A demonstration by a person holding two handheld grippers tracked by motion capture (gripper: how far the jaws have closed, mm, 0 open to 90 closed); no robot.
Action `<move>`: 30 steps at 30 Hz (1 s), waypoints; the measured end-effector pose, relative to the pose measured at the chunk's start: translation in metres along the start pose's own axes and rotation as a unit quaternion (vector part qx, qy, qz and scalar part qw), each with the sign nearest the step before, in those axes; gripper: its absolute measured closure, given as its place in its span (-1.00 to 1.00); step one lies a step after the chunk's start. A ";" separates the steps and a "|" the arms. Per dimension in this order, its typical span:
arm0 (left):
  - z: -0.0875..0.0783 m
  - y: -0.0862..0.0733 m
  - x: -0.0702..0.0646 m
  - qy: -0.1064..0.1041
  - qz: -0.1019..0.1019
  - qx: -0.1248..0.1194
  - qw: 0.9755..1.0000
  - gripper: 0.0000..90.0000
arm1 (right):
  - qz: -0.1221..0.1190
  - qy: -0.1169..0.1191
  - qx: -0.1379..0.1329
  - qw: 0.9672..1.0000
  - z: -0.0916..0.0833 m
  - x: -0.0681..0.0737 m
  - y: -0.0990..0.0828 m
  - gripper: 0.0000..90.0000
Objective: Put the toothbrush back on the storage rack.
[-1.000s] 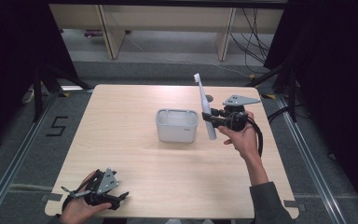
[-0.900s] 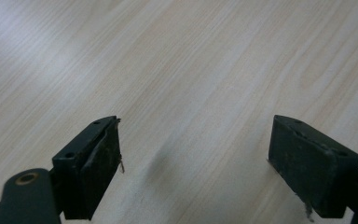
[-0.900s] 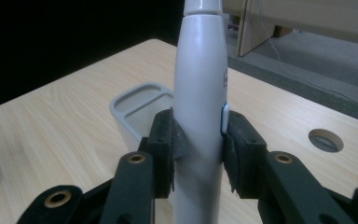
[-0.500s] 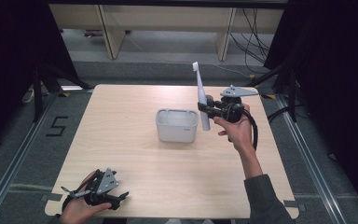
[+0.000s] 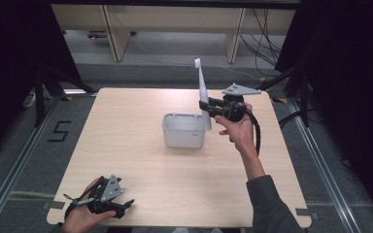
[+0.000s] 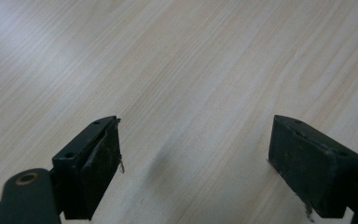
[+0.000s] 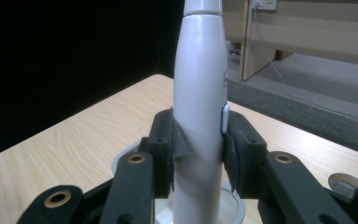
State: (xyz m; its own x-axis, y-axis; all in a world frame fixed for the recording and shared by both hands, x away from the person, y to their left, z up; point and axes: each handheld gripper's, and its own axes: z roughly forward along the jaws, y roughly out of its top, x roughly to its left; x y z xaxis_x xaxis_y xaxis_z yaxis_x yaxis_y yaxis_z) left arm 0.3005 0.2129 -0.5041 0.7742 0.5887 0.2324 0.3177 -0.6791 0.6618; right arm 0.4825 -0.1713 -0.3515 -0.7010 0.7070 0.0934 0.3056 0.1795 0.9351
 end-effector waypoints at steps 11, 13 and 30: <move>0.000 0.000 0.000 -0.001 -0.001 -0.001 1.000 -0.64 | 0.012 -0.007 -0.010 1.000 0.013 -0.004 0.001 0.48; -0.001 0.001 0.001 0.000 0.004 0.005 1.000 -0.64 | 0.013 -0.005 -0.012 1.000 0.014 -0.004 0.001 0.48; -0.001 0.000 0.000 0.000 0.002 -0.003 1.000 -0.64 | 0.036 -0.010 -0.017 0.999 0.033 -0.006 -0.007 0.47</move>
State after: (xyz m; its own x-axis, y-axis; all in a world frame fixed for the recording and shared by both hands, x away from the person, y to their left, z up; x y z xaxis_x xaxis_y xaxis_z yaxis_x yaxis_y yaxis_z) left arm 0.3000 0.2132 -0.5033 0.7754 0.5864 0.2342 0.3125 -0.6787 0.6646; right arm 0.5062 -0.1540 -0.3698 -0.6651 0.7306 0.1547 0.3323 0.1040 0.9374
